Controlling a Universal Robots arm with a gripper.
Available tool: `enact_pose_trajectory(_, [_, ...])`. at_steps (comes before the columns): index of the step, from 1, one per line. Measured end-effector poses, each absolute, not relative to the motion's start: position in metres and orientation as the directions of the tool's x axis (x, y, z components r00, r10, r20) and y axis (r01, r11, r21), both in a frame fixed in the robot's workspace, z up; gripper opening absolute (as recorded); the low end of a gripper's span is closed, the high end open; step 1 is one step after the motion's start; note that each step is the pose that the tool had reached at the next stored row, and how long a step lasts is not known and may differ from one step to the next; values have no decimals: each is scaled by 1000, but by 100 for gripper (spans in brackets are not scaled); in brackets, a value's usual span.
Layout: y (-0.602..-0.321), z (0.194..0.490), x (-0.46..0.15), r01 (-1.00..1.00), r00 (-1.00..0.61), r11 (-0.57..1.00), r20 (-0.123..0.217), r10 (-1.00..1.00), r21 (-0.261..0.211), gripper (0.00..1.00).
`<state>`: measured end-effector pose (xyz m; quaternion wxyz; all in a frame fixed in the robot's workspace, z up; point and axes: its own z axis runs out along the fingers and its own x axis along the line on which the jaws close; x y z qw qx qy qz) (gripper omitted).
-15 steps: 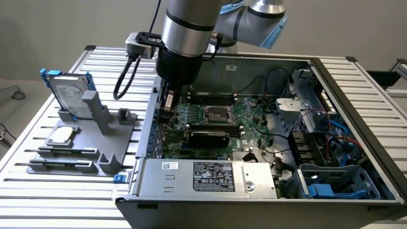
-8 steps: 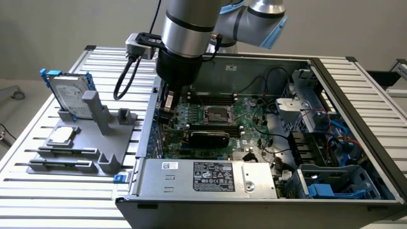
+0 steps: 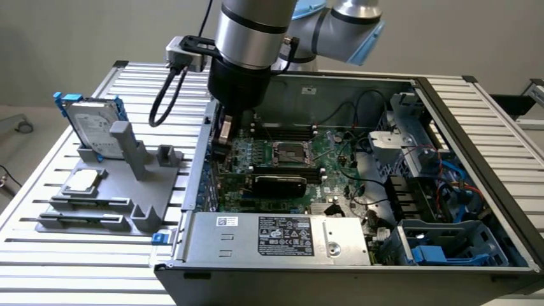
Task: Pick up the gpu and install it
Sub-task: 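Press down on the gpu until it lock into place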
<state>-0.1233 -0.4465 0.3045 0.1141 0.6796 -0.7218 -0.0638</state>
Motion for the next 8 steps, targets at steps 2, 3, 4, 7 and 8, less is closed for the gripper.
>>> enact_pose_trajectory(2, [-446,305,-122,-967,-50,68,78,-996,247,11])
enact_pose_trajectory(3, [-446,305,-122,-967,-50,68,78,-996,245,11])
enact_pose_trajectory(4, [-446,305,-121,-968,-51,68,78,-996,242,11])
enact_pose_trajectory(7, [-446,305,-120,-971,-52,68,77,-996,229,11])
enact_pose_trajectory(8, [-446,305,-119,-972,-52,68,77,-996,224,11])
